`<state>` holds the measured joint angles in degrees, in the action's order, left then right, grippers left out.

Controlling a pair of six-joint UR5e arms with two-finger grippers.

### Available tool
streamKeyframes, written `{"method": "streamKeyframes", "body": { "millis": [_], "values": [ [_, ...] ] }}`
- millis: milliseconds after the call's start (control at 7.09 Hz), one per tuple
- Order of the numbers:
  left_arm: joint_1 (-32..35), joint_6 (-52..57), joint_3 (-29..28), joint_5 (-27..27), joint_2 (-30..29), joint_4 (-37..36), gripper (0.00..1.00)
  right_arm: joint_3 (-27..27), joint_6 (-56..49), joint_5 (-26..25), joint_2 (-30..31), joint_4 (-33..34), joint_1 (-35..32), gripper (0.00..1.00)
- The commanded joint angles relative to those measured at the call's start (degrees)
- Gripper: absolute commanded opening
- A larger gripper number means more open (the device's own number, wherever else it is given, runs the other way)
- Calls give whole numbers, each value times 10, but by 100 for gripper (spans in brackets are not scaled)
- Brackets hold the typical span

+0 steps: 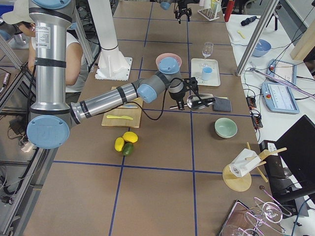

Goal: Put ice in cup with scoop
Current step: 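Close the right gripper on the scoop handle and lift the scoop, then carry the scoop toward the pink ice bowl while the left gripper moves beside the bowl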

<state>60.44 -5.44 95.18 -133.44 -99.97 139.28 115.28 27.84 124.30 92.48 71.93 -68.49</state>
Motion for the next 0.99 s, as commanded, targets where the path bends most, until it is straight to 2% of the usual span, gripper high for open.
{"method": "streamKeyframes", "body": {
  "millis": [0,141,282,423,564,705,846],
  "values": [
    [-1,-1,0,-2,0,0,100,7,-148,-5,-26,9,-10,0],
    [-3,0,0,-4,-1,0,100,11,-241,-18,-63,14,0,0],
    [-21,4,0,0,-7,0,100,11,-293,-13,-63,60,50,0],
    [-50,5,-13,1,-30,0,100,35,-370,-19,-73,182,76,0],
    [-75,6,-12,24,-45,-1,100,49,-428,-27,-127,314,85,0],
    [-115,7,-15,74,-79,0,100,51,-440,-45,-183,426,115,0],
    [-158,9,-18,114,-108,-1,100,51,-440,-71,-233,489,142,0]
  ]
}}
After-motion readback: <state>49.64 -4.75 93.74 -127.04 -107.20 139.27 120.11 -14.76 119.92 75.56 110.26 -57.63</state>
